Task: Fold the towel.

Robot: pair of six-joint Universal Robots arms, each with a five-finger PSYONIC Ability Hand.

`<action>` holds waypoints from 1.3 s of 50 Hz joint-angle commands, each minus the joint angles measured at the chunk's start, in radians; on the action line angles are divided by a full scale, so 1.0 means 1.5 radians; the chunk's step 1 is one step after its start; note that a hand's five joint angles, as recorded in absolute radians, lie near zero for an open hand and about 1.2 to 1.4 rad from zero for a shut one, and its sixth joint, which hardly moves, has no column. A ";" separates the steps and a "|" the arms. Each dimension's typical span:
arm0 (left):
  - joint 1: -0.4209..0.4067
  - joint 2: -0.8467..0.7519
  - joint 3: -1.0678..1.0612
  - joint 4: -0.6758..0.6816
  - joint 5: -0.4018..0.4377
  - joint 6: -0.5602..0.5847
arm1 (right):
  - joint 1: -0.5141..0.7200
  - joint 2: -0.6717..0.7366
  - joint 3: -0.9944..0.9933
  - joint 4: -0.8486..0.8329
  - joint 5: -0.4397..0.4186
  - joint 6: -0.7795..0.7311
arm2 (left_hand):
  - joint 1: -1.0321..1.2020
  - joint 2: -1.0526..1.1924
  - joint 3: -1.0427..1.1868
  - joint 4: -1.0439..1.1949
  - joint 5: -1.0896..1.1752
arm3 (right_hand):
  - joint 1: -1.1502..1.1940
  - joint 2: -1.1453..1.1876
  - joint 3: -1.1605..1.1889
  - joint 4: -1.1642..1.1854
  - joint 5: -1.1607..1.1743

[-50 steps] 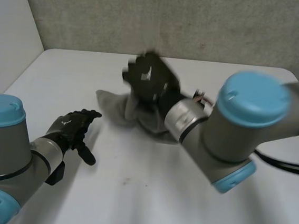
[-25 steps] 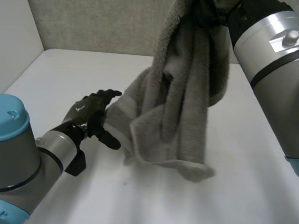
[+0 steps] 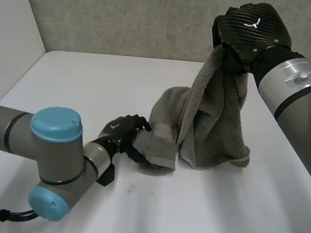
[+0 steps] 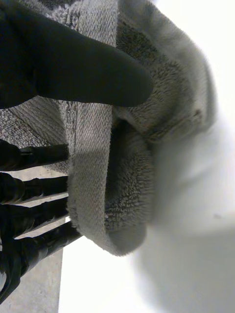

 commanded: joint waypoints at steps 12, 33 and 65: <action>0.044 0.179 0.033 -0.016 -0.121 0.075 | -0.103 -0.007 0.018 -0.028 0.003 0.002 | 0.595 0.599 0.599 0.599 0.600 | 0.026 0.144 0.141 0.134 0.162; 0.153 0.170 -0.012 -0.085 -0.071 0.077 | -0.117 0.123 -0.004 0.067 -0.064 0.002 | 0.595 0.599 0.599 0.599 0.600 | 0.026 0.144 0.141 0.134 0.162; 0.126 0.170 -0.093 -0.093 -0.062 0.190 | -0.113 0.253 -0.024 0.013 -0.038 0.047 | -0.187 -0.184 -0.184 -0.184 -0.183 | 0.026 0.144 0.141 0.134 0.162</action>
